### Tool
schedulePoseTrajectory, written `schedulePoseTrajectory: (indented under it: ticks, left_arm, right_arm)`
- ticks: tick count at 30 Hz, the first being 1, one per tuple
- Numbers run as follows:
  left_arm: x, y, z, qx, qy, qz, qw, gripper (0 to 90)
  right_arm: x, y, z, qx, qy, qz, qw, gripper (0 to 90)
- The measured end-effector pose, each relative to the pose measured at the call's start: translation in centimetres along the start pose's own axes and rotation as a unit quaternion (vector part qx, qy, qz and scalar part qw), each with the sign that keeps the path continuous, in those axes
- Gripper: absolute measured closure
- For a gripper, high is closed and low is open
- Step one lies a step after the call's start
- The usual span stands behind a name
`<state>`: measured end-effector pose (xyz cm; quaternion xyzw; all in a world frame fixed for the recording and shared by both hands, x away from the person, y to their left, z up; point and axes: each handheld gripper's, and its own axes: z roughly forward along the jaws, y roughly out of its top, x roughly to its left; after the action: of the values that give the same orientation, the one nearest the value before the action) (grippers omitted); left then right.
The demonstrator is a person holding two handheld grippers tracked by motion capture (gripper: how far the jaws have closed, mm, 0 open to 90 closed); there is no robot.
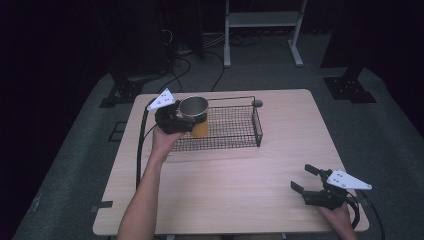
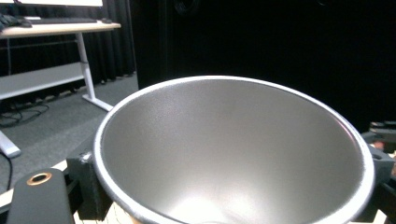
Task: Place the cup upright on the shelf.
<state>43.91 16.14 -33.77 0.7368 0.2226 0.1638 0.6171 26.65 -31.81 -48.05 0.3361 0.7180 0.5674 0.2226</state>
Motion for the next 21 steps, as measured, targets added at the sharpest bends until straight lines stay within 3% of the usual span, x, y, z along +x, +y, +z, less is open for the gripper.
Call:
schedulePoseTrajectory:
  ticks: [9,21]
  left_arm:
    - [1.9,1.2,1.9,0.003,0.003,-0.009,0.9999,12.0]
    - [3.1,1.3,4.0,0.016,0.024,-0.013,0.9995,12.0]
  right_arm:
    - [0.0,0.0,0.0,0.002,-0.002,0.001,1.0000,13.6]
    - [0.0,0.0,0.1,0.004,-0.003,0.000,1.0000,13.6]
